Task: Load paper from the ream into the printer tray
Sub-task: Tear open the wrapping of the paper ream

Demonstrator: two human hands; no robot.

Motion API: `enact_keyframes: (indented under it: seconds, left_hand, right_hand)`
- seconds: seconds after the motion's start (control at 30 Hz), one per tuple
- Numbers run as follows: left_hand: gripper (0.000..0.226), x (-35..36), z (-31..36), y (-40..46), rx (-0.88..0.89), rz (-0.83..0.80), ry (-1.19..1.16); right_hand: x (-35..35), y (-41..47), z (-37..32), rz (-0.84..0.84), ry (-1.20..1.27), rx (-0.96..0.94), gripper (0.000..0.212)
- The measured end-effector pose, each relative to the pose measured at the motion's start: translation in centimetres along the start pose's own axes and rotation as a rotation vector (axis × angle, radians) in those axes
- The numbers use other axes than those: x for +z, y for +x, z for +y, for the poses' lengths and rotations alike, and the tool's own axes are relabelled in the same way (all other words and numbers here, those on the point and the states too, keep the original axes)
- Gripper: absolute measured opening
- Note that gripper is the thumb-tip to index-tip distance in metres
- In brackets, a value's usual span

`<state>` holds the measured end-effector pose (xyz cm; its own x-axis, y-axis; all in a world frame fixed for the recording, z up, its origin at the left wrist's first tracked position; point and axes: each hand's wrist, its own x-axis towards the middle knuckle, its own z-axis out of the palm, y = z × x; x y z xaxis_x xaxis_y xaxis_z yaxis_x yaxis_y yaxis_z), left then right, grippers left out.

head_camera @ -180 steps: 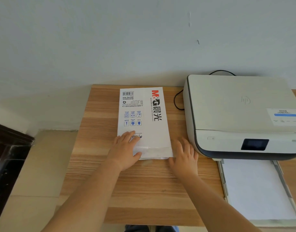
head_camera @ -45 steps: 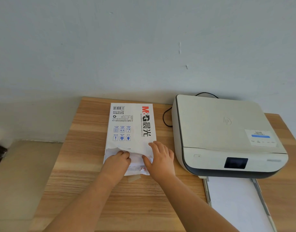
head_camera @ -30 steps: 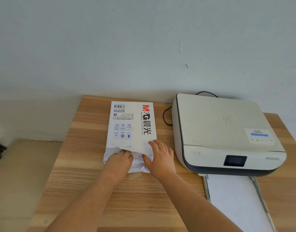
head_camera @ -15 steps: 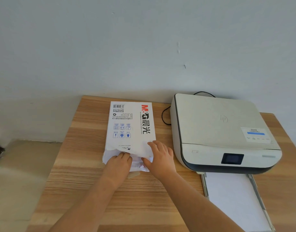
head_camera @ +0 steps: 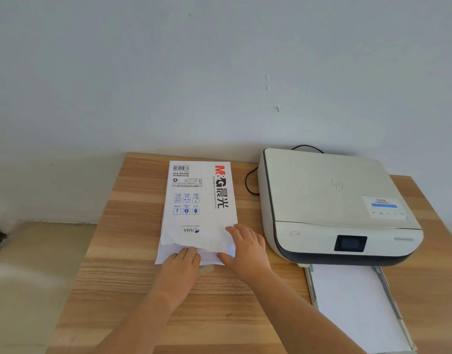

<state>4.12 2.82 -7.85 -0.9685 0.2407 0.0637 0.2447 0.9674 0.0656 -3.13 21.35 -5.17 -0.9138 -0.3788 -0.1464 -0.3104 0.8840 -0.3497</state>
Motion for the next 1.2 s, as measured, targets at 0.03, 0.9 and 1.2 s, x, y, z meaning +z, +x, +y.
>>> enact_keyframes:
  seconds: [0.03, 0.9, 1.2]
  left_hand:
    - [0.043, -0.1, 0.2, -0.2, 0.001, -0.001, -0.003]
    - [0.028, -3.8, 2.4, -3.1, 0.067, -0.123, 0.017]
    - [0.025, -4.9, 2.7, -4.4, 0.225, -0.141, 0.08]
  right_hand:
    - [-0.1, -0.2, 0.0, -0.014, 0.009, -0.005, 0.067]
    - [-1.3, -3.1, 0.2, -0.373, 0.42, 0.557, 0.062]
    - [-1.4, -3.6, -0.4, -0.411, 0.508, 0.71, 0.04]
